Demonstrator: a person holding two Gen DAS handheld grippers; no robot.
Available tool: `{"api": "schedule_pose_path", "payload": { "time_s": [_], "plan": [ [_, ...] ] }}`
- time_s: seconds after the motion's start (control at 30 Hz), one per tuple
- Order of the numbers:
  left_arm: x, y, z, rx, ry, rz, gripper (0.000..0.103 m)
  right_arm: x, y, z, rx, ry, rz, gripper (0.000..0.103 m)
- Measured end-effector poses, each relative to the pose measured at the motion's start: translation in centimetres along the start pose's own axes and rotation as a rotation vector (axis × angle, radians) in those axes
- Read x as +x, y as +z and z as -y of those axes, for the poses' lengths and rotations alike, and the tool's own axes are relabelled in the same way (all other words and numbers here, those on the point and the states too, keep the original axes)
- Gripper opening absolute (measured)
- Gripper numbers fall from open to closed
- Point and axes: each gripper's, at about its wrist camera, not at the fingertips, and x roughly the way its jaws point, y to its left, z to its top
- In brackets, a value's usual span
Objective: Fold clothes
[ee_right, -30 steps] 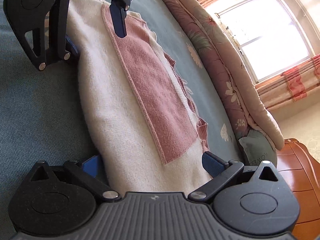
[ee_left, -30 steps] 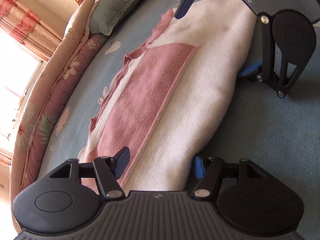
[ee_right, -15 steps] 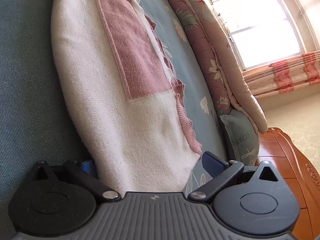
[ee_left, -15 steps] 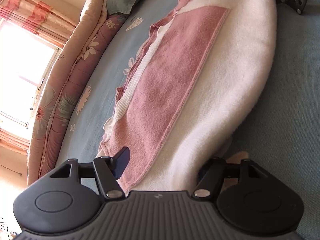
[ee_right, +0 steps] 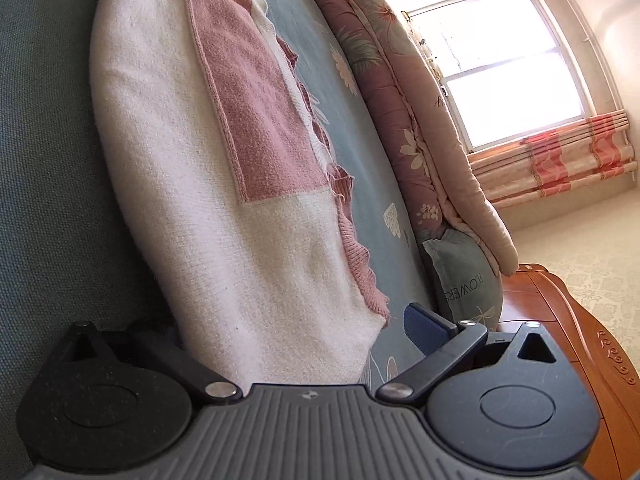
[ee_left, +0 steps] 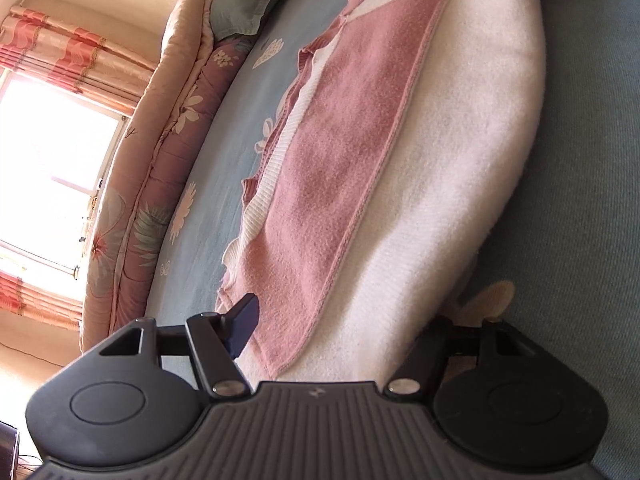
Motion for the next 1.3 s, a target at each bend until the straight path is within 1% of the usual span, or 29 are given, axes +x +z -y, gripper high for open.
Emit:
{"api": "schedule_pose_path", "payload": {
  "time_s": [0.13, 0.23, 0.3, 0.37, 0.4, 0.47, 0.57, 0.63, 0.7, 0.77, 0.87, 0.9, 1.0, 1.07, 1.1, 1.13, 1.17, 1.2, 1.23, 1.3],
  "plan": [
    [0.9, 2.1, 0.8, 0.05, 0.031, 0.034, 0.068, 0.6, 1.3, -0.3, -0.022, -0.007, 0.021, 0.103],
    [1.2, 2.1, 1.0, 0.073, 0.045, 0.049, 0.069, 1.1, 0.9, 0.2, -0.021, -0.01, 0.012, 0.103],
    [1.2, 1.6, 0.9, 0.063, 0.052, 0.048, 0.07, 1.2, 0.3, 0.5, -0.01, -0.011, -0.008, 0.103],
    [1.1, 1.7, 1.2, 0.082, 0.073, 0.052, 0.07, 0.7, -0.5, 0.5, -0.006, -0.014, -0.027, 0.103],
    [1.0, 1.7, 1.4, 0.093, 0.084, 0.054, 0.067, 0.4, -1.0, 0.4, -0.004, -0.016, -0.034, 0.103],
    [0.9, 1.8, 1.8, 0.113, 0.105, 0.059, 0.066, -0.2, -1.5, -0.1, -0.006, -0.035, -0.019, 0.103],
    [0.8, 1.9, 2.4, 0.143, 0.138, 0.066, 0.066, 0.0, -0.7, -0.4, 0.006, -0.047, 0.003, 0.103],
    [1.3, 2.3, 2.3, 0.145, 0.137, 0.067, 0.068, 0.5, 0.2, -0.4, 0.008, -0.053, 0.013, 0.103],
    [1.5, 2.3, 2.1, 0.15, 0.137, 0.08, 0.069, 0.7, 0.4, -0.7, -0.027, -0.057, 0.026, 0.103],
    [1.5, 1.7, 1.7, 0.124, 0.136, 0.076, 0.069, 0.6, 0.0, -0.6, -0.024, -0.054, 0.025, 0.103],
    [1.5, 1.1, 1.7, 0.108, 0.155, 0.086, 0.068, 0.5, -1.1, -0.1, 0.019, -0.052, 0.009, 0.103],
    [1.6, 1.4, 1.8, 0.12, 0.163, 0.085, 0.068, 0.5, -1.4, 0.1, 0.034, -0.049, 0.002, 0.103],
    [2.1, 2.3, 2.2, 0.178, 0.17, 0.079, 0.067, 0.6, -0.9, -0.4, -0.015, -0.057, 0.004, 0.103],
    [2.3, 2.6, 2.2, 0.195, 0.145, 0.07, 0.062, 0.7, -0.6, -0.7, -0.05, -0.058, 0.003, 0.103],
    [2.5, 2.6, 2.1, 0.193, 0.124, 0.064, 0.054, 0.7, -0.5, -0.6, -0.051, -0.052, 0.001, 0.103],
    [2.5, 2.5, 2.3, 0.194, 0.096, 0.06, 0.04, 0.8, -0.6, -0.5, -0.046, -0.046, -0.001, 0.103],
    [2.5, 2.3, 2.9, 0.223, 0.086, 0.064, 0.032, 0.8, -0.6, -0.4, -0.036, -0.041, -0.003, 0.103],
    [2.5, 2.1, 3.6, 0.253, 0.077, 0.068, 0.021, 0.8, -0.7, -0.4, -0.029, -0.04, -0.004, 0.103],
    [2.5, 2.0, 4.0, 0.262, 0.089, 0.068, 0.017, 0.7, -0.8, -0.4, -0.023, -0.039, -0.005, 0.103],
    [2.6, 2.0, 4.0, 0.228, 0.083, 0.057, 0.015, 0.7, -0.8, -0.5, -0.018, -0.043, -0.008, 0.103]
  ]
}}
